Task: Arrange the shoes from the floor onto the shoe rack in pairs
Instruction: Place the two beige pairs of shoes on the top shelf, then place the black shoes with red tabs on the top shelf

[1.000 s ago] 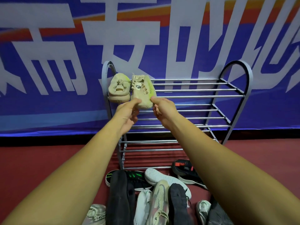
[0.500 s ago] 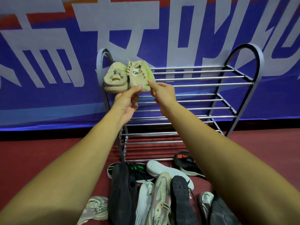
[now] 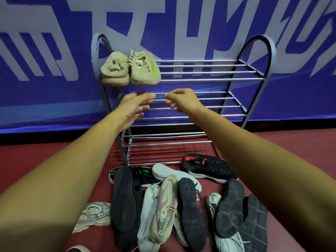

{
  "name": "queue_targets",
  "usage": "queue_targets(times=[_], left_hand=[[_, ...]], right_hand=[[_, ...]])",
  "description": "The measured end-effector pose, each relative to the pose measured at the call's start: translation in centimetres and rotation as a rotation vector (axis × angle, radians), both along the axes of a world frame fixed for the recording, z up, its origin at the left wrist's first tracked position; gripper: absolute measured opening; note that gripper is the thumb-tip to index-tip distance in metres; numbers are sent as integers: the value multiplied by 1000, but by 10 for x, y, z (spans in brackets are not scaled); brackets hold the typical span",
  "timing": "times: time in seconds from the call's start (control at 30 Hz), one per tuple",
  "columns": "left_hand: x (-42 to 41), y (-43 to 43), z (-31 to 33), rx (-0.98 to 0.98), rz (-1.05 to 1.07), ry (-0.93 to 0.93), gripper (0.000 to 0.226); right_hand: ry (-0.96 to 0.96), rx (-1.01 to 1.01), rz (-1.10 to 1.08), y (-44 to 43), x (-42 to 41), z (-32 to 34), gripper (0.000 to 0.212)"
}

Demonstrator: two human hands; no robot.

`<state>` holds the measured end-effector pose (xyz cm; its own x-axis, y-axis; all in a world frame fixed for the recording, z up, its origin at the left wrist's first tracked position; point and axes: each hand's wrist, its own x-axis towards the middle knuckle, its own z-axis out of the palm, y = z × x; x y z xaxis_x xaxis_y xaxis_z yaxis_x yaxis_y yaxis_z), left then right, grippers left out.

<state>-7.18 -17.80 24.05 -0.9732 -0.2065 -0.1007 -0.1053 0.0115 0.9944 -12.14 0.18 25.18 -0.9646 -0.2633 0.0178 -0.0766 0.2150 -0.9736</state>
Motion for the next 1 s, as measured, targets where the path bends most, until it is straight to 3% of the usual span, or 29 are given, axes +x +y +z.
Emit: queue_targets(times=[0.07,0.27,0.6,0.83,1.0], left_hand=[[2,2,-10,-144,-83,-79,32],[-5,14,-48,-564,-299,-204,29],[-40,64,-123,-876,-612,-266,36],[-81,111,-189,-1062,-830,-366,53],[-100,135,-242,-1012,-897,-431,67]], right_hand=[[-5,124,28,13,-1,-15,19],[-36,463,173,56,-5,-68,17],[-80,1135,453,104,-23,-118,25],[-152,1332,564,120,-58,-192,27],[-170,1353,551,137,-71,-231,26]])
